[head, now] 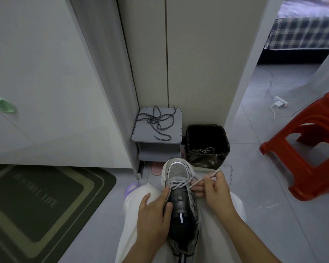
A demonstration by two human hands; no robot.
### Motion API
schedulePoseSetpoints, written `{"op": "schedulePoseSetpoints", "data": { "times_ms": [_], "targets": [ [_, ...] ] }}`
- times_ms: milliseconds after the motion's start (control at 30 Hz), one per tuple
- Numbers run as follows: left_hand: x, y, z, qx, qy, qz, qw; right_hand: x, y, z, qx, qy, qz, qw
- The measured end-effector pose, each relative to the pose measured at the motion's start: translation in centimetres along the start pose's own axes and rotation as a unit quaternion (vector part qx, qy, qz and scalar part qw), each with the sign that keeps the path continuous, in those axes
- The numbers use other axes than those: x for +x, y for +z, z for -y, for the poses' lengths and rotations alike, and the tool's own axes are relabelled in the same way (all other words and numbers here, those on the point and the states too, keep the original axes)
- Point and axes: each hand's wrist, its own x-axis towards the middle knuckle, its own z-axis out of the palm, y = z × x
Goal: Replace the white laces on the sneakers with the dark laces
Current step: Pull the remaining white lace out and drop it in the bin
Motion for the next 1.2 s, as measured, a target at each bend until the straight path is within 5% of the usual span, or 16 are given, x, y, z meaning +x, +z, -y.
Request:
{"op": "schedulePoseSetpoints", "data": {
  "times_ms": [167, 367, 533, 700, 800, 933, 1000, 1200],
  "targets": [
    [0.0, 0.2, 0.3, 0.002, 0.007, -0.004, 1.0, -0.5, 0.0, -0.1, -0.129, -0.045, 0.064, 0.989],
    [0.0, 0.3, 0.4, 0.001, 0.008, 0.003, 1.0, -0.6, 0.2, -0.7, -0.142, -0.04, 0.021, 0.989],
    [-0.1, 0.3, 0.5, 0.0, 0.009, -0.005, 1.0, 0.0, -0.1, 0.1, 0.034, -0.006, -0.03, 0.999],
    [0.1, 0.5, 0.4, -0.002, 0.002, 0.005, 1.0, -0.7, 0.0, -0.4, -0.191, -0.077, 0.006, 0.979],
    [0.3, 0.3, 0.3, -0.013, -0.005, 0.011, 1.0, -2.0, 0.1, -0.8, -0.314, -0.172, 0.042, 0.933],
    [0.4, 0.0, -0.1, -0.024, -0.007, 0.021, 0.999, -3.9, 0.3, -1.6, -0.451, -0.172, 0.083, 0.872],
    [0.4, -0.2, -0.3, -0.027, -0.011, 0.023, 0.999, -4.1, 0.5, -1.7, -0.473, -0.216, 0.06, 0.852],
    [1.9, -1.2, -0.4, -0.084, -0.004, 0.011, 0.996, -3.8, 0.4, -2.0, -0.433, -0.23, 0.055, 0.87]
  ]
}}
